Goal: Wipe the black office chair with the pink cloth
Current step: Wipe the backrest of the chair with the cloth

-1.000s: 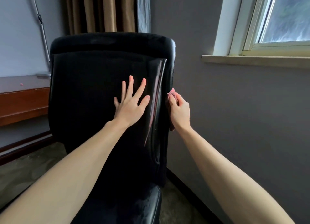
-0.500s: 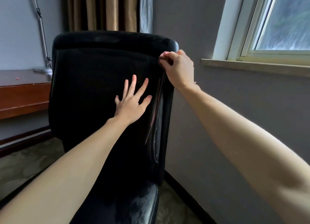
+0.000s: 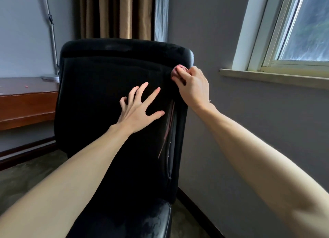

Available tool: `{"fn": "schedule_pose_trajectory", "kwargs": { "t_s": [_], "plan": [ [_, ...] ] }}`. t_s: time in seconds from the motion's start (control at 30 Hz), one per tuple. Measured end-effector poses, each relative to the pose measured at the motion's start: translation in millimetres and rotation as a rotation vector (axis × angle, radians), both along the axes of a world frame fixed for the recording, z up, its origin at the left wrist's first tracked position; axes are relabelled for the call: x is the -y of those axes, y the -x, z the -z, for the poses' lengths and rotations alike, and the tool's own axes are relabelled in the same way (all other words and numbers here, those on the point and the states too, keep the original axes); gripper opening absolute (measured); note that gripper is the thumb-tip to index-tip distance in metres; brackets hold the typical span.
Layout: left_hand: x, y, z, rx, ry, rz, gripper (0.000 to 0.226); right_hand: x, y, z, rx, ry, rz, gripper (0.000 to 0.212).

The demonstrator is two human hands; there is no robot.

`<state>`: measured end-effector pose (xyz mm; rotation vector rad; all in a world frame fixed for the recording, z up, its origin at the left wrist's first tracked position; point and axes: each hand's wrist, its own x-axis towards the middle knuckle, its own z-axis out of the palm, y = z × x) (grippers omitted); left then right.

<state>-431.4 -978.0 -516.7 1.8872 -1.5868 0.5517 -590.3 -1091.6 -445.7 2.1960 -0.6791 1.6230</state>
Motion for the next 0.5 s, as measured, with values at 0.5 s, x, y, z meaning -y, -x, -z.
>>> {"fn": "schedule_pose_trajectory", "kwargs": {
  "t_s": [0.5],
  "plan": [
    [18.6,-28.3,3.6,-0.075,-0.050,0.016,0.072,12.3,-23.1,32.4,0.037,0.067,-0.139,0.023]
  ]
}}
